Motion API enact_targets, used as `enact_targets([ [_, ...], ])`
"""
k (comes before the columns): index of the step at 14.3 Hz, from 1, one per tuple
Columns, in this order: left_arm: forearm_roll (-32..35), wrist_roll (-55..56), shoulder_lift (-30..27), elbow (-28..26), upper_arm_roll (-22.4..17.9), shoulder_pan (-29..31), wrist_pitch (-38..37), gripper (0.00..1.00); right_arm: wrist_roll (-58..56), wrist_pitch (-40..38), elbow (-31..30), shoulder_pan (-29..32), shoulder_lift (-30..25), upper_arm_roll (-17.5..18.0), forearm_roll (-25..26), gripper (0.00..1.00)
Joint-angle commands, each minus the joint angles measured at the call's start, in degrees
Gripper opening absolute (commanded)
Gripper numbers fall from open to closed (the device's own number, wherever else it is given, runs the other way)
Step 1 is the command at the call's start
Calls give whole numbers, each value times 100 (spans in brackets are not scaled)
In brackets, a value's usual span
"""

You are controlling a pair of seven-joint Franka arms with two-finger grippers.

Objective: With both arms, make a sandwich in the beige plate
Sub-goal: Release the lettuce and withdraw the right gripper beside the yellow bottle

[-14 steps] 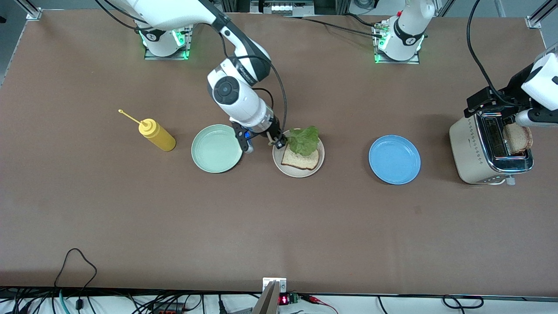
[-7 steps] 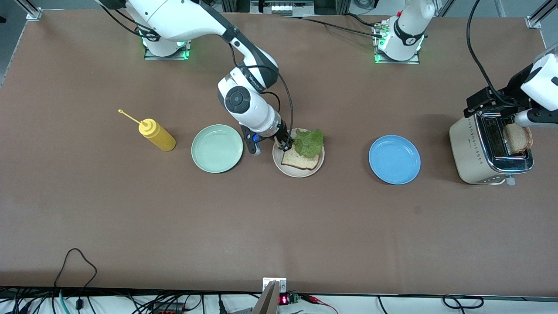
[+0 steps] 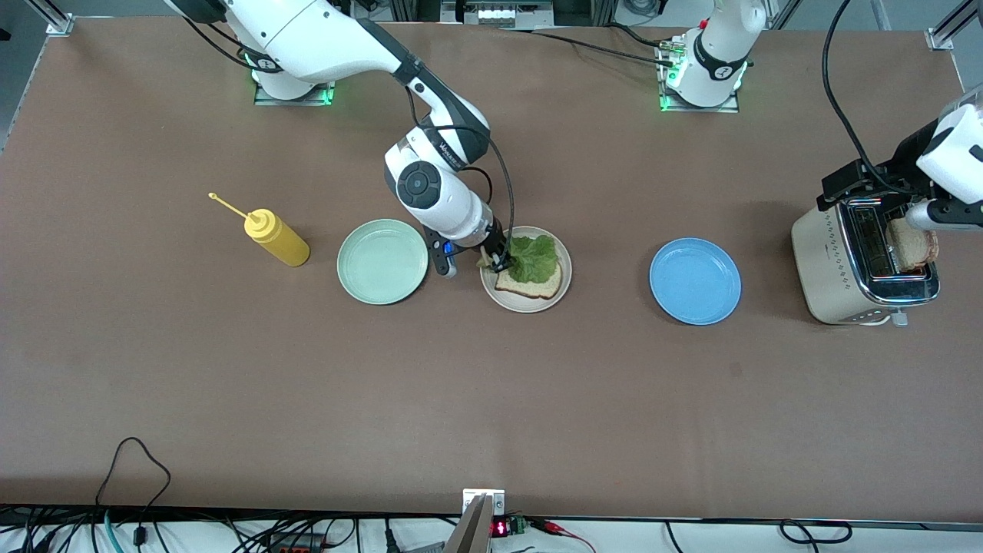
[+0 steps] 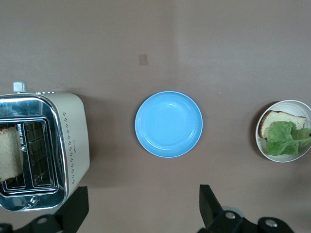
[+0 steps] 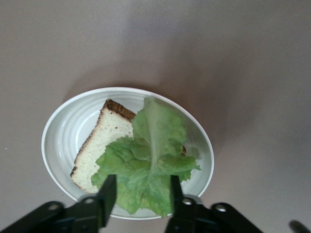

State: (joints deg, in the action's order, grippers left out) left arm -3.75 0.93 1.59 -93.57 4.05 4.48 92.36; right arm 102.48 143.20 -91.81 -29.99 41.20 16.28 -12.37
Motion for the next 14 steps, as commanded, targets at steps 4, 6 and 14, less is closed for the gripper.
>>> enact_targets([
  [4, 93, -58, 542, 391, -1, 140, 10, 100, -174, -825, 58, 264, -664, -11, -117, 100],
  [6, 198, -57, 701, 436, -19, 455, 10, 100, -587, -1450, -38, 519, -1217, -11, -125, 100],
  [14, 533, -1205, 2001, 1173, -10, 2046, 54, 100, -3940, -3894, -441, 2047, -3186, -11, -213, 100],
])
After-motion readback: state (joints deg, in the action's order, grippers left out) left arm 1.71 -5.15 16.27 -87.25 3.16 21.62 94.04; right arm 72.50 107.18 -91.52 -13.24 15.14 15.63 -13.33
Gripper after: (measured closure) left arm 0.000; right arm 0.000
